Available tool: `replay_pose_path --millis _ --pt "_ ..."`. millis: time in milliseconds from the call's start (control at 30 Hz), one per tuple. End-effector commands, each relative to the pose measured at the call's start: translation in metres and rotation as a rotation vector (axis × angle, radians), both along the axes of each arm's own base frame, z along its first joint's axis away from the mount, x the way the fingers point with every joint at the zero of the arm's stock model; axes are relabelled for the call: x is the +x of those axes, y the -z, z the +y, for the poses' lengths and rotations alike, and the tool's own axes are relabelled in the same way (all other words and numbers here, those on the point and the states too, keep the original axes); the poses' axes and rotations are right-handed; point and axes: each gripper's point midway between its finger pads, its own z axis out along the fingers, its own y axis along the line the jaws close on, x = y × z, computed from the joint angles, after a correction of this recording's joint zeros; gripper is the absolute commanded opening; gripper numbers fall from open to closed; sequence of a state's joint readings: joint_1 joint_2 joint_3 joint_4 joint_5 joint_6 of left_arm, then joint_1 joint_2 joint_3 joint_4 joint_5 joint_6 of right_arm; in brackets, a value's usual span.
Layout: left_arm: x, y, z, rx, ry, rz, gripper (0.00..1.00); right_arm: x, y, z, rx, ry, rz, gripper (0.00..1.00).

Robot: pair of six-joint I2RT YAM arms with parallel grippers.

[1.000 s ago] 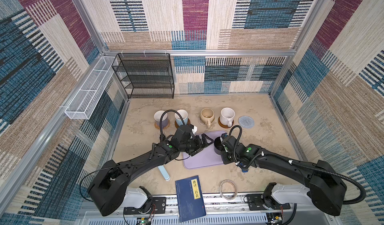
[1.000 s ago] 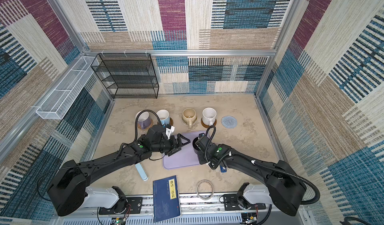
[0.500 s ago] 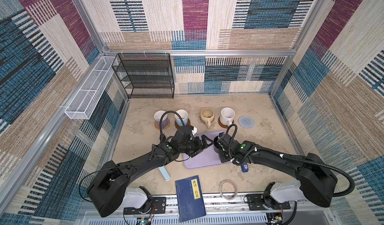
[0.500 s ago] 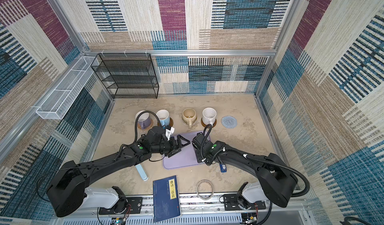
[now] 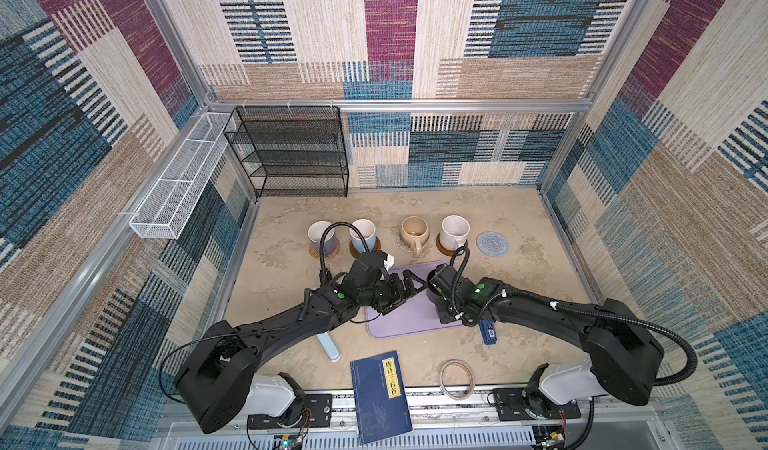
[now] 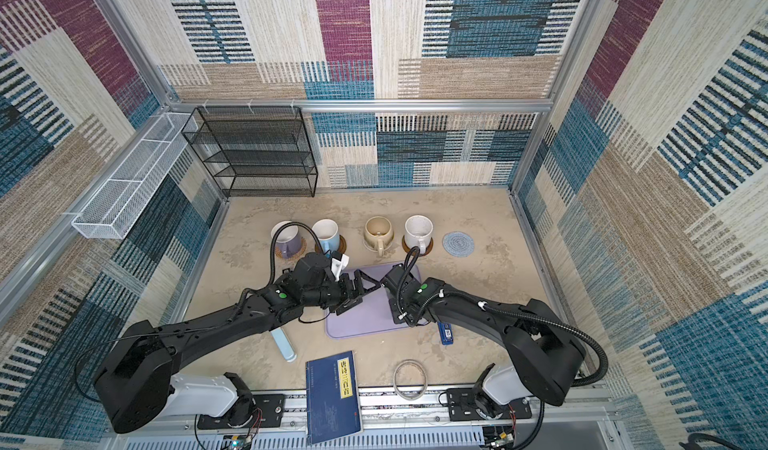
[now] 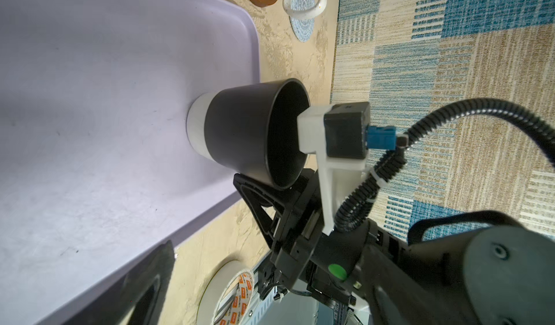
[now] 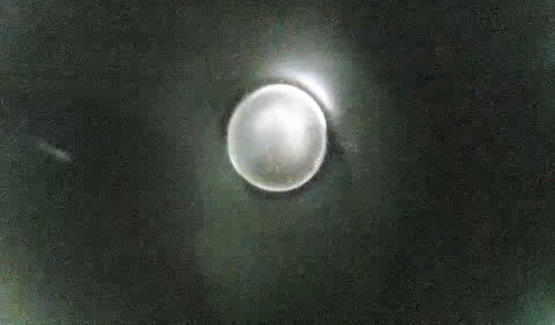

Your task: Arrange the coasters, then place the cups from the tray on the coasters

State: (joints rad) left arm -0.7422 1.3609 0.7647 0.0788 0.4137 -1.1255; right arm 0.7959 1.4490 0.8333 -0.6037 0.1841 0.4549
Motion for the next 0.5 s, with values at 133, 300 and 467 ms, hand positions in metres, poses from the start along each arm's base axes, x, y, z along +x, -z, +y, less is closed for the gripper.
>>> replay_pose_path --millis 133,300,467 --pt "0.005 -0.005 -0.002 -0.019 -0.015 -0.024 1.00 0.007 -0.007 0.002 0.006 -0.010 -0.038 0.00" --pt "0.007 -0.008 -0.007 -0.035 -0.005 -0.027 0.99 0.016 -0.026 0.003 0.018 -0.011 -0.106 0.00" --pt "0.011 -0.014 -0.011 -0.036 0.005 -0.044 1.00 0.024 -0.045 0.006 0.042 -0.007 -0.163 0.00"
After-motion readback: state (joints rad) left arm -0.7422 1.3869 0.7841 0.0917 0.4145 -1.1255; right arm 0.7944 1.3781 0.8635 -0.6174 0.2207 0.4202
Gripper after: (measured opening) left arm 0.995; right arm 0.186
